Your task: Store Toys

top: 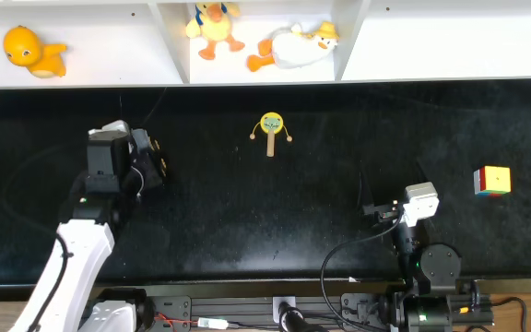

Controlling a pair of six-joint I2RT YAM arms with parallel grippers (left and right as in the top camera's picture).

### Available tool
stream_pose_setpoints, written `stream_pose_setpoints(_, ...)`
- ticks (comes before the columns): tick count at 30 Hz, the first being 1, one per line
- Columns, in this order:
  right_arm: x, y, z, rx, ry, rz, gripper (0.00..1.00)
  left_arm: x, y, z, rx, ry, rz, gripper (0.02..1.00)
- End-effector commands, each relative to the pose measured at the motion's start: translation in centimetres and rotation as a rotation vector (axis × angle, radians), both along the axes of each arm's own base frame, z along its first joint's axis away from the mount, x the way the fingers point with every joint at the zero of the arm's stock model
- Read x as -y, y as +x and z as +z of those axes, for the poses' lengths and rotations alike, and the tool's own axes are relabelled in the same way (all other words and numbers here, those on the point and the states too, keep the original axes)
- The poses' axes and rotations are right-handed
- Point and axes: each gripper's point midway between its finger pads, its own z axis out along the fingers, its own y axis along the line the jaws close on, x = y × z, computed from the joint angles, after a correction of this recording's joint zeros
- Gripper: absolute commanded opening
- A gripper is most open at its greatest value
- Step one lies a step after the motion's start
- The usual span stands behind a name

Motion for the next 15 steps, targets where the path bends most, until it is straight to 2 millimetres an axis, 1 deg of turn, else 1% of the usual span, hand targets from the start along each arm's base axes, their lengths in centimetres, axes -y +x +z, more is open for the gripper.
stream_pose_setpoints(1,0.2,0.1,-0.4,0.0,-0.003,-0.009,0.996,-0.7,1.6,3.8,0.051,0.139,-0.12,0.347)
stream_pose_setpoints(4,0.2,0.1,-0.4,0.0,-0.003,-0.009,0.996,-1.3,2.6,5.9,0.079,0.196,-0.125,0.347)
stream_pose_setpoints(9,0.2,0.1,-0.4,0.0,-0.003,-0.009,0.993,-1.2,5.5,9.2,0.141,0.22,-0.145,0.349)
stream_pose_setpoints(12,0.2,0.1,-0.4,0.0,-0.003,-0.009,0.996,-1.1,7.6,10.5,0.159,0.221,-0.144,0.351)
stream_pose_setpoints(15,0.2,0.1,-0.4,0.0,-0.003,-0.009,0.996,-1.1,9.7,11.2,0.161,0.223,-0.145,0.351)
